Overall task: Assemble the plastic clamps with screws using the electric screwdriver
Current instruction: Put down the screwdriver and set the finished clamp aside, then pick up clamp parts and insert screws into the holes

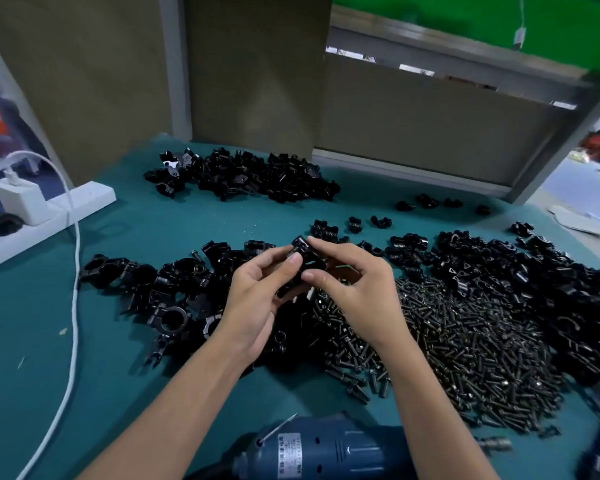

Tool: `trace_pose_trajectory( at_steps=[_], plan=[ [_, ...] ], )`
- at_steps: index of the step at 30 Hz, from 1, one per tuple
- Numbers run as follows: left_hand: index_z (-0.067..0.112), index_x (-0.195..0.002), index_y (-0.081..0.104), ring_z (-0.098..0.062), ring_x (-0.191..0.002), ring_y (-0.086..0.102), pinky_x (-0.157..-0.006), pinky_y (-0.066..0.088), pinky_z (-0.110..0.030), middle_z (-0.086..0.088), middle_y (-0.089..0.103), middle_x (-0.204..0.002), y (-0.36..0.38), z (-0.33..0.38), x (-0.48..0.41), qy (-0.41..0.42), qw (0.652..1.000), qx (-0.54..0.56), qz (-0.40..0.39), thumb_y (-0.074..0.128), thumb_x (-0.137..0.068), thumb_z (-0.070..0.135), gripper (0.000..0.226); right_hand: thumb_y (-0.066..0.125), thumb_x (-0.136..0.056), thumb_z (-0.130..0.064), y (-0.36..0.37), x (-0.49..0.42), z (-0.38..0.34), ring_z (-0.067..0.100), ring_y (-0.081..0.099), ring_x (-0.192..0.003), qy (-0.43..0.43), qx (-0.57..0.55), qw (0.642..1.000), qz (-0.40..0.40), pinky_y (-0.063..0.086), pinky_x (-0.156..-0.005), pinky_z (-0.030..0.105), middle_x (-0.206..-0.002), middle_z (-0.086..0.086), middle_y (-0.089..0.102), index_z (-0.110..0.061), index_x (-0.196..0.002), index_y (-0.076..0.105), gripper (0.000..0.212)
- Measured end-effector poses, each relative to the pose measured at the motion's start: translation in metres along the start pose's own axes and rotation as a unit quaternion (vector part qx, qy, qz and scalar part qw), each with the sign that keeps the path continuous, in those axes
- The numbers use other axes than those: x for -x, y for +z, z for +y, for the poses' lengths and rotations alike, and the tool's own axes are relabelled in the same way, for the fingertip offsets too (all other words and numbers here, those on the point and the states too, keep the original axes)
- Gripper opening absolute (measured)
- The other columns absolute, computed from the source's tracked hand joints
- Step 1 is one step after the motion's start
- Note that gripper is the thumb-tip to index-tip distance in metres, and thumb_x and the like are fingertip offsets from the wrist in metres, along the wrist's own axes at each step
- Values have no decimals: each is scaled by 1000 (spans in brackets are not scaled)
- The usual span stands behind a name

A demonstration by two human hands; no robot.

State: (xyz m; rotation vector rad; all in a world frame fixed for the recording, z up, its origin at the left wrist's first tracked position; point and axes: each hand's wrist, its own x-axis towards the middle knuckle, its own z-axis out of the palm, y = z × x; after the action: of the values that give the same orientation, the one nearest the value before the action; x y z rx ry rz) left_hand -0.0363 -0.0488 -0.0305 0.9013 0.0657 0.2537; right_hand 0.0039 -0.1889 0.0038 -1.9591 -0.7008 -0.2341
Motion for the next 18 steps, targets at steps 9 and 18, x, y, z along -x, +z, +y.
trace_pose_trajectory(
  at_steps=[9, 18],
  plan=[
    [3, -105, 70, -18, -86, 73, -70, 58, -24, -12, 76, -95, 0, 1, 0, 2, 1000, 6, -20, 71, -77, 19, 32, 81, -76, -15, -1, 1, 3, 17, 63, -87, 24, -67, 997, -4, 52, -81, 27, -95, 11, 67, -29, -114, 69, 43],
    [0, -100, 63, -25, -93, 72, -77, 60, -30, -14, 73, -99, 0, 1, -1, -18, 999, 50, -10, 67, -77, 13, 27, 53, -94, 0, -59, -6, 30, 1, 61, -83, 130, 81, 981, 116, 54, -73, 22, -102, -12, 68, -27, -111, 68, 35]
  ],
)
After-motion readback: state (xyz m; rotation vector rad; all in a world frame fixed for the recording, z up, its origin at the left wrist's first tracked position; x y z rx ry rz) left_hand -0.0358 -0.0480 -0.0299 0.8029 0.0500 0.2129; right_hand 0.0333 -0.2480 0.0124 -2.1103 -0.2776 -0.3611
